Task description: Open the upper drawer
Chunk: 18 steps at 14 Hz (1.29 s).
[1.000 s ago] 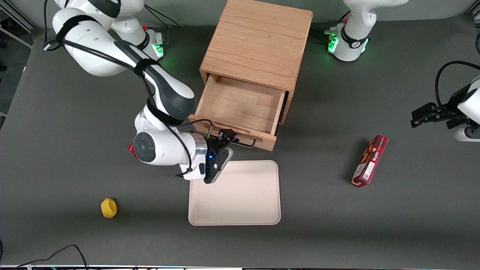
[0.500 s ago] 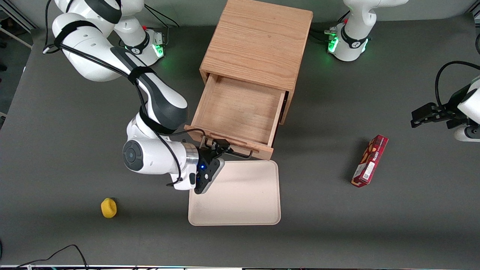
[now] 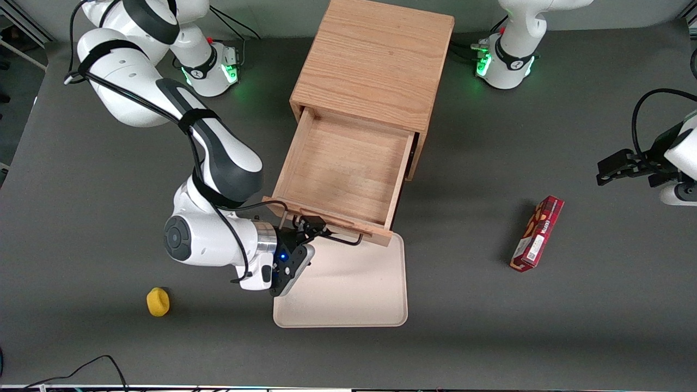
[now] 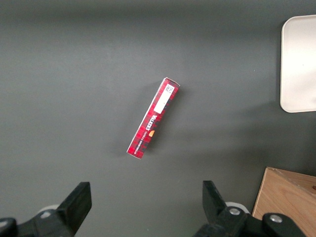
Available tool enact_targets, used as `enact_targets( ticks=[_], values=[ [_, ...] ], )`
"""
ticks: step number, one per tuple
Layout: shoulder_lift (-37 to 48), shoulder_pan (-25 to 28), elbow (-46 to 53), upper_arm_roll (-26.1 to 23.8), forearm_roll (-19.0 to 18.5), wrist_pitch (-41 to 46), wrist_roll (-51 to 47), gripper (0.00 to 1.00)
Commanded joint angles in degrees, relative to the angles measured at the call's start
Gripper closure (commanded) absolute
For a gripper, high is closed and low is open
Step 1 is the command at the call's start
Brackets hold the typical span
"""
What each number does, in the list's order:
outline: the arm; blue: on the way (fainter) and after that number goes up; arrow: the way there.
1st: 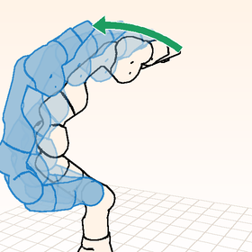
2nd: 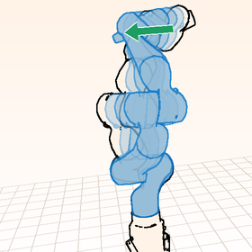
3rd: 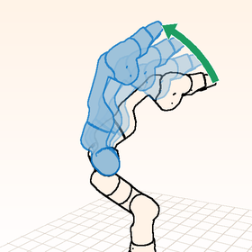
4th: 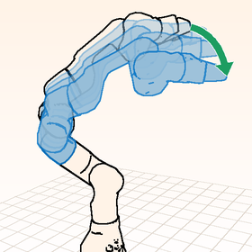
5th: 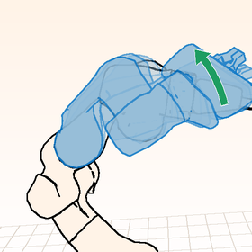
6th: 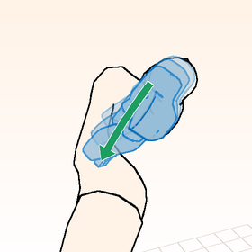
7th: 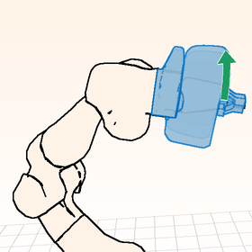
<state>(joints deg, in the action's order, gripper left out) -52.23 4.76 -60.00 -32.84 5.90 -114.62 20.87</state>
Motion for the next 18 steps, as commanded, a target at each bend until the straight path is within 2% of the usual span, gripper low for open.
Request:
enact_targets(
  ticks=[1,6,8,10,11,14,16,18],
  values=[
    [-1.9,0.5,4.5,1.1,-1.4,0.9,1.2,0.0],
    [2.9,0.3,5.2,1.4,-2.3,1.8,0.6,0.0],
    [7.5,0.3,4.6,1.1,-6.9,4.1,0.2,0.0],
    [11.9,0.4,3.7,1.2,-10.6,10.5,-2.6,0.0],
    [14.1,0.3,2.9,1.2,-12.1,13.3,-5.7,0.0],
    [23.3,0.2,-1.4,2.2,-12.6,19.0,-18.1,0.0],
    [32.9,0.3,-5.8,5.0,-12.2,23.2,-30.7,0.0],
    [39.8,-0.2,-7.8,8.6,-11.0,30.5,-36.8,0.0]
  ],
)
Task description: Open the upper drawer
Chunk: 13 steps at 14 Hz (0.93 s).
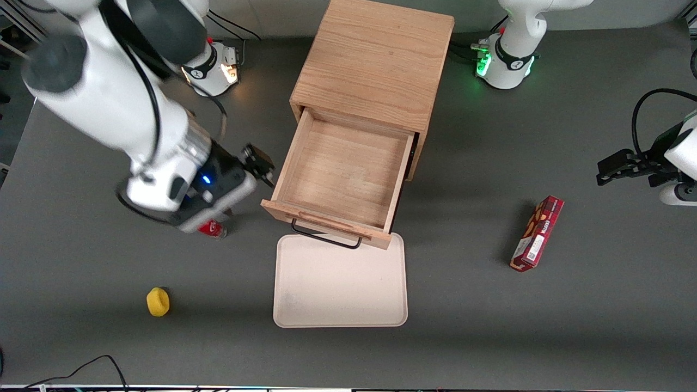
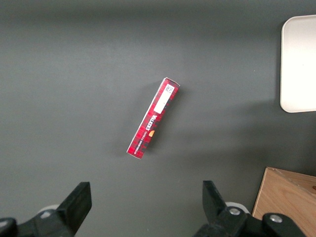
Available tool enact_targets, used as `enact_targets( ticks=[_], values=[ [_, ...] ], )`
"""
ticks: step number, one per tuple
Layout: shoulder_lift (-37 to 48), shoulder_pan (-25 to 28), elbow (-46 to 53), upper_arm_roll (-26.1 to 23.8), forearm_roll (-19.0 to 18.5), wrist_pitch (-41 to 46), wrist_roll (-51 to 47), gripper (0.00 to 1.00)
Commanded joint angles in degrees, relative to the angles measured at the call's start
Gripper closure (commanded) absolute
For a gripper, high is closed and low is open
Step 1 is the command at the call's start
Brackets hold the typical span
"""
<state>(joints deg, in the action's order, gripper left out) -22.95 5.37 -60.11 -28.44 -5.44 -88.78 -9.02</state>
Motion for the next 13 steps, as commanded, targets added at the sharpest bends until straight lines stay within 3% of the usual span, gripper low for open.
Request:
enact_targets(
  ticks=[1,2,4,6,9,11,13],
  values=[
    [13.1,-0.9,-7.7,6.4,0.3,11.4,-7.3,0.0],
    [15.5,-0.9,-8.2,8.3,0.3,16.0,-7.4,0.0],
    [22.9,-0.9,-16.4,13.6,1.2,17.5,-7.7,0.0],
    [32.0,-0.8,-29.4,21.9,4.6,12.3,-6.7,0.0],
    [43.1,-0.8,-49.1,26.4,5.1,0.5,-6.5,0.0],
    [45.2,-0.4,-52.6,31.3,5.5,-2.3,-4.8,0.0],
    [45.1,-0.4,-52.0,31.6,5.5,-2.2,-2.2,0.0]
  ],
)
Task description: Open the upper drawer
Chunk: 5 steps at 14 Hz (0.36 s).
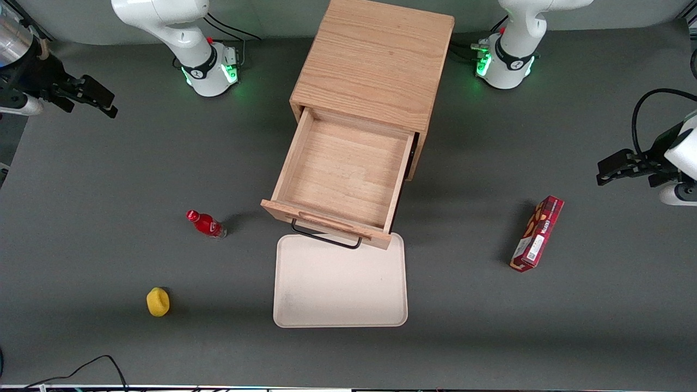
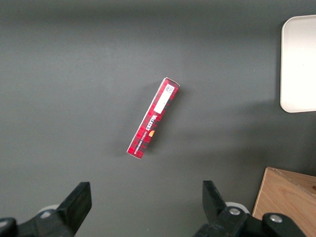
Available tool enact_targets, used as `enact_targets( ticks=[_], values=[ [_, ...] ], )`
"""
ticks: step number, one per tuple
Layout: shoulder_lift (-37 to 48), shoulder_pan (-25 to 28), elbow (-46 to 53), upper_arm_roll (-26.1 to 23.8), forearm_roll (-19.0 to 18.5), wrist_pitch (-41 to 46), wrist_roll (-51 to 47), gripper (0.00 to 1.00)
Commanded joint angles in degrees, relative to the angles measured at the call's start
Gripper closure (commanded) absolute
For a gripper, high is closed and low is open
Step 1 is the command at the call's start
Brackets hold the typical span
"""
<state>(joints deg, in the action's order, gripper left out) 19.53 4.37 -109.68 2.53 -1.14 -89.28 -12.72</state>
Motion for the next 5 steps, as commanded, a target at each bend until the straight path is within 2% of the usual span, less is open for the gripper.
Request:
enact_targets(
  ticks=[1,5],
  values=[
    [2.4,0.5,-1.9,0.8,1.2,-1.7,1.5,0.0],
    [-0.7,0.5,4.3,0.8,1.1,2.5,1.6,0.0]
  ],
)
